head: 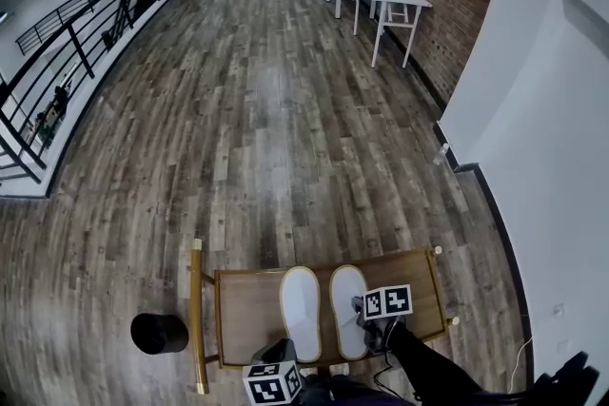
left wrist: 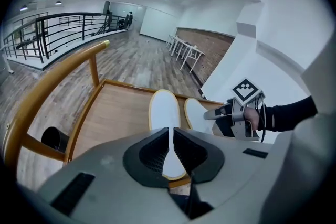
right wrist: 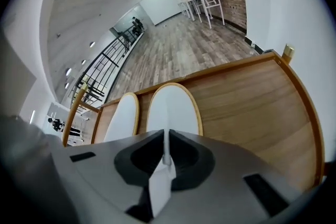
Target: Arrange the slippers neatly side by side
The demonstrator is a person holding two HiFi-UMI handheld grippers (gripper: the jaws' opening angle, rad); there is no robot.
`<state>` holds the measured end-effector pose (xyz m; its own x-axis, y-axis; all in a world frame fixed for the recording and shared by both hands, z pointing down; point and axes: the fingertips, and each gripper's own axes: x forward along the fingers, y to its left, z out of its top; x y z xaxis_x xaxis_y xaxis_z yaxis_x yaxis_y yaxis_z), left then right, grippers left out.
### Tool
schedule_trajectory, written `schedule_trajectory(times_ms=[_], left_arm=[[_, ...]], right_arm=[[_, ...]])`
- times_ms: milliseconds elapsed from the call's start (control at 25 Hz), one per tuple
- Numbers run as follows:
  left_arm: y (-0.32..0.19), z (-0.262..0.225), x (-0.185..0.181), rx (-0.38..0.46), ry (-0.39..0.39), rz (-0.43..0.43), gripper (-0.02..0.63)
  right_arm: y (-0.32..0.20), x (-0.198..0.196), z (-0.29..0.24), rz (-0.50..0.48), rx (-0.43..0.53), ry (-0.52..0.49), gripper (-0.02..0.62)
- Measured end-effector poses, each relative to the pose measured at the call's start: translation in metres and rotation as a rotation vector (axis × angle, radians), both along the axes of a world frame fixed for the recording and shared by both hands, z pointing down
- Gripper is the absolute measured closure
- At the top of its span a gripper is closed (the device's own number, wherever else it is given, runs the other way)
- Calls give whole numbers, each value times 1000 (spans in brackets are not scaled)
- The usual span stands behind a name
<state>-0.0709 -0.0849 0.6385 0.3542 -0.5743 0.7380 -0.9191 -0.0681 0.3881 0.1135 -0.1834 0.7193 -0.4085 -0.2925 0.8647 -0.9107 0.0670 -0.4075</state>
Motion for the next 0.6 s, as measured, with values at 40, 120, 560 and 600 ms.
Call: schedule_trajectory(times_ms=[40, 120, 560, 600], left_arm=[[-2, -1, -4, 4, -2, -10, 580], [-5, -2, -10, 9, -6, -22, 580], [-5, -3, -12, 15, -7, -12, 580], [-6, -3, -11, 16, -7, -12, 580]], right_arm=[[0, -3, -1, 1, -2, -3, 572], [-1, -10, -2, 3, -8, -9, 572], [-2, -27, 0, -7, -16, -19, 572], [-3, -27, 1, -7, -16, -18, 572]])
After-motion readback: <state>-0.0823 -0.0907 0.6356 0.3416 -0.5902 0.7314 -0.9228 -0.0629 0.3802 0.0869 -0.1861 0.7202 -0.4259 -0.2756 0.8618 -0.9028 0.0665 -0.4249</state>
